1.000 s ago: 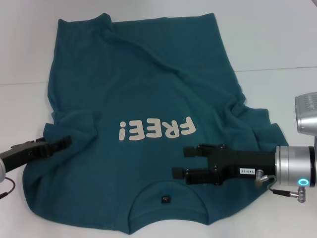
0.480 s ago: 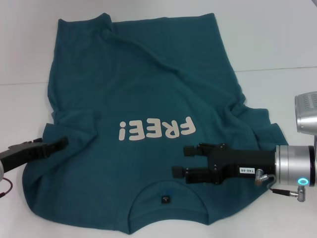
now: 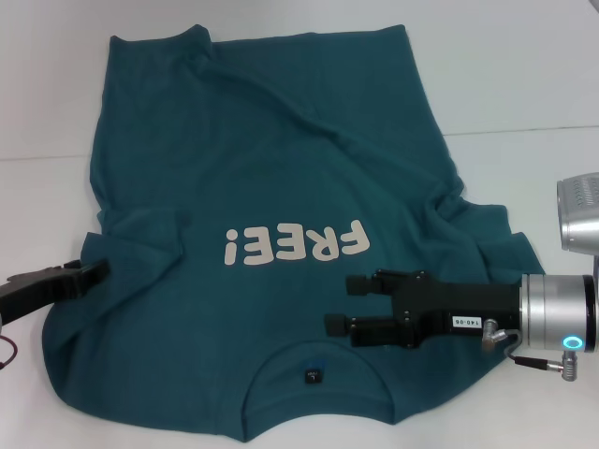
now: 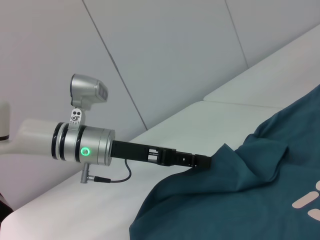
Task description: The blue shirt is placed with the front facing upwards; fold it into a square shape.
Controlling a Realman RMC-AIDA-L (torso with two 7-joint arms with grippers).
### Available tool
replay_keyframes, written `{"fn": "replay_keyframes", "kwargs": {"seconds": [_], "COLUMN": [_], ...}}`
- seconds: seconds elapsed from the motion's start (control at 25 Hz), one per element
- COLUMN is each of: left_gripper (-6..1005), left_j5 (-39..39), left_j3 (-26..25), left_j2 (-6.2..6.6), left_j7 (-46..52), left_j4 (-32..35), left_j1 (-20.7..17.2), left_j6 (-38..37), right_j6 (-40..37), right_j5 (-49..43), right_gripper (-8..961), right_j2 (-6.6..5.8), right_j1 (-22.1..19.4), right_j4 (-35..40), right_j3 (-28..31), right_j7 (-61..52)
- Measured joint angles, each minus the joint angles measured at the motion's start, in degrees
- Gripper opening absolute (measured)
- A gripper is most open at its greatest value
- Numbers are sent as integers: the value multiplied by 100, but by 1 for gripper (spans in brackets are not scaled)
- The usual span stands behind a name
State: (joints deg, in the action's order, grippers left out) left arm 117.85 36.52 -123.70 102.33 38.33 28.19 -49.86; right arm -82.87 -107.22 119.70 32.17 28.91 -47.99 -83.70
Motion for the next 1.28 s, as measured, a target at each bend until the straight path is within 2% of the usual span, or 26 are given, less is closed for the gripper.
{"fn": "replay_keyframes", "kwargs": {"seconds": [0.16, 0.36, 0.68, 1.08, 1.28], "left_gripper": [515, 267, 0, 1, 1], "left_j5": [14, 19, 3, -26, -22], "left_j3": [0, -9, -22, -16, -7], "left_j2": [-2, -5, -5, 7, -8], "left_j7": [11, 14, 15, 150, 302], "left_j4": [-1, -2, 14, 119, 240], "left_j1": [8, 16, 30, 29, -6], "left_j6": [19, 22, 26, -447, -924], "right_j6": [-6, -6, 22, 26, 26], "right_j5": [0, 0, 0, -1, -1], "right_gripper": [916, 916, 917, 917, 917], "right_j2": [0, 0, 0, 0, 0], "right_j1": [-1, -7, -5, -17, -12], "right_j4": [0, 0, 0, 0, 0], "right_j3": [8, 9, 13, 27, 25], "right_j7": [0, 2, 3, 15, 20]}}
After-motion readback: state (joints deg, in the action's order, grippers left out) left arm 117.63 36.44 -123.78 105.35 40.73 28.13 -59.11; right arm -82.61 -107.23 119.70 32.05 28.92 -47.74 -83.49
